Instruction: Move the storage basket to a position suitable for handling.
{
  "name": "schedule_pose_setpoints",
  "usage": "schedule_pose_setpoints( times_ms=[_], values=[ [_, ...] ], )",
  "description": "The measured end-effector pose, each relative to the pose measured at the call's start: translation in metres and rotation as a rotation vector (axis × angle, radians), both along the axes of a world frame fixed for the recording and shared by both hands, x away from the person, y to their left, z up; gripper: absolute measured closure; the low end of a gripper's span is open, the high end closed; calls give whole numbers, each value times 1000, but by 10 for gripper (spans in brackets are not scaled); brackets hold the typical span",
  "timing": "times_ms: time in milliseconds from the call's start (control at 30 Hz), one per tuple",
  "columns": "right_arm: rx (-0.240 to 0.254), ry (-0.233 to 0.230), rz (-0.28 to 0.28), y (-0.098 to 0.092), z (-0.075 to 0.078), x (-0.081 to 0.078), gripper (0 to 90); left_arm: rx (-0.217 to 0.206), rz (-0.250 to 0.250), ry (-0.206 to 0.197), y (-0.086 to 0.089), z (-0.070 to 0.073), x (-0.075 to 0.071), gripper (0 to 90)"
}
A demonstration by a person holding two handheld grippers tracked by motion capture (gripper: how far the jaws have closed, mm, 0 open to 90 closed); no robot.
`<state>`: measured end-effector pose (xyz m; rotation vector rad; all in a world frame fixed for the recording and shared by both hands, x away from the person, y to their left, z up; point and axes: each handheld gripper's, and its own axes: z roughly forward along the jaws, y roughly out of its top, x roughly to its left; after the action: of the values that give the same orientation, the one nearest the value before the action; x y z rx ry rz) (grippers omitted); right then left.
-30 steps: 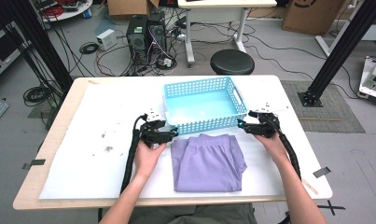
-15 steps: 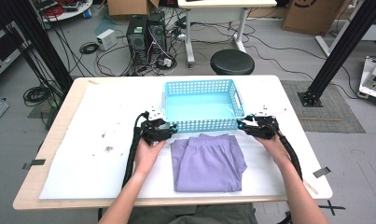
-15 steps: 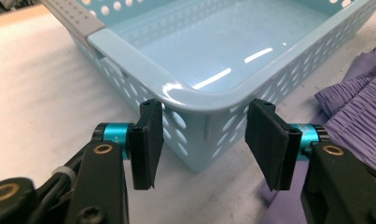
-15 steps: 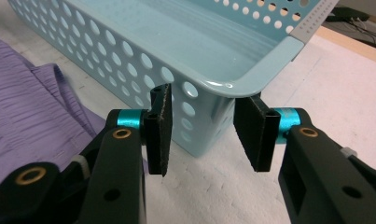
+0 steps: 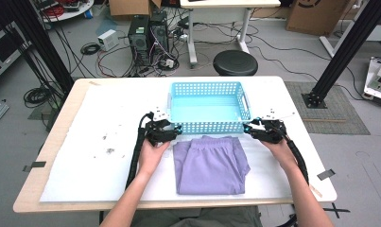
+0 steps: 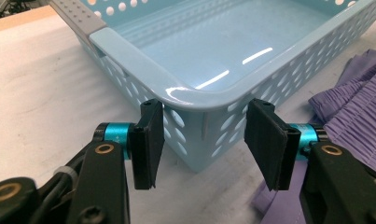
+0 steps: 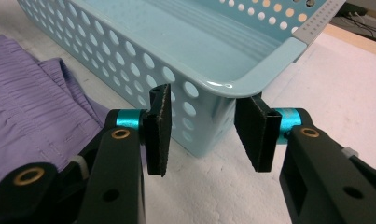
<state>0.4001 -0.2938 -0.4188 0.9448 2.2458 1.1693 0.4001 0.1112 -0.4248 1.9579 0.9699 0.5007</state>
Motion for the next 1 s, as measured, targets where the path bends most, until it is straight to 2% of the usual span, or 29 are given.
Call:
schedule_pose_setpoints(
  times_ms=[33, 67, 100, 200, 300, 333, 367, 400, 467, 500, 633, 700, 800, 867, 1000],
  values=[
    [0, -4, 4, 0, 0, 1, 581, -4, 2, 4, 0, 0, 0, 475],
    [-5, -31, 27, -1, -1, 3, 577, -2, 0, 6, 0, -1, 1, 474],
    [0, 4, 8, 0, -1, 1, 564, -3, 1, 7, 0, -1, 1, 473],
    [7, 9, 17, 0, -1, 1, 511, 0, 11, 5, 1, -1, 1, 430],
    [26, 14, 6, 0, 0, 0, 409, 5, 23, 3, 3, 0, 1, 367],
    [30, 9, 4, -1, 0, 1, 382, 5, 25, 0, 3, 0, 0, 349],
    [41, -22, 16, -4, 1, 3, 359, 7, 23, -4, 4, 0, 1, 335],
    [61, 8, -8, -4, 2, 0, 347, 3, 18, -3, 5, 0, 0, 333],
    [72, -1, -10, -7, 3, 1, 311, -6, 22, -5, 6, 1, 0, 327],
    [79, 13, -21, -8, 3, 0, 307, -7, 22, -8, 7, 1, 0, 324],
    [90, 15, -23, -13, 6, -4, 229, -9, 14, -20, 16, 6, -4, 293],
    [92, 15, -44, -15, 9, -7, 222, -7, 13, -38, 22, 9, -7, 291],
    [90, -2, -78, -17, 11, -12, 222, -43, 33, -73, 36, 15, -14, 291],
    [101, -20, -99, -20, 13, -17, 224, -51, 41, -95, 44, 19, -19, 291],
    [149, -36, -161, -26, 15, -20, 248, -72, 73, -150, 64, 26, -31, 291]
  ],
)
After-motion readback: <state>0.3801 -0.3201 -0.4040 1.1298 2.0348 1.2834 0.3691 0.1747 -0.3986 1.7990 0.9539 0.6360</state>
